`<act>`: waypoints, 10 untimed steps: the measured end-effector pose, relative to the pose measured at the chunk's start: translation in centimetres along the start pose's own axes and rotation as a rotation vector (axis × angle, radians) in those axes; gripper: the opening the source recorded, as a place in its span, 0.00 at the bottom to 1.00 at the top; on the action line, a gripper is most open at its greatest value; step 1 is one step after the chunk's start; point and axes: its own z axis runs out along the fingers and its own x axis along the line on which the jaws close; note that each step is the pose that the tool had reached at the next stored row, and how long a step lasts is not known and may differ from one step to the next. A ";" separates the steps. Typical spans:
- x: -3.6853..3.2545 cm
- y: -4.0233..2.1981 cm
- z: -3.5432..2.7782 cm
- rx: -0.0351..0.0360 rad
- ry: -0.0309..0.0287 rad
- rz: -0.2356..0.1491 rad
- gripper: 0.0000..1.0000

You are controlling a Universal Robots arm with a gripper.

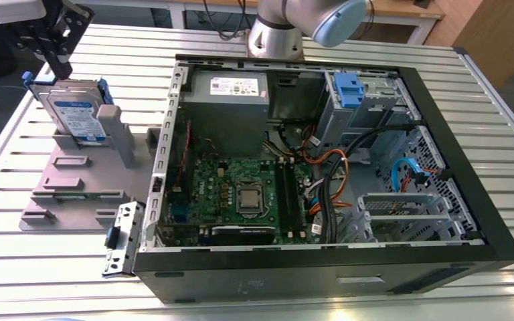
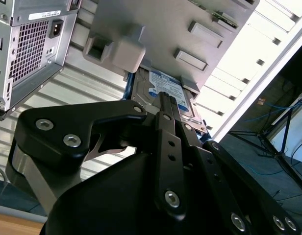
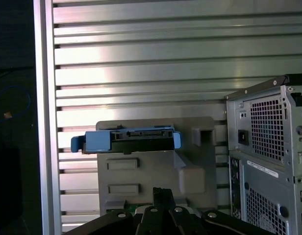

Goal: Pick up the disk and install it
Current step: 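Reach for the disk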

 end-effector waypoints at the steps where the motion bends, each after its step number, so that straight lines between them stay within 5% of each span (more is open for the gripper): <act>1: 0.03 0.00 0.00 0.0000 0.0000 0.000 0.11; 10: 0.52 -0.03 0.07 0.0000 0.0000 0.000 0.11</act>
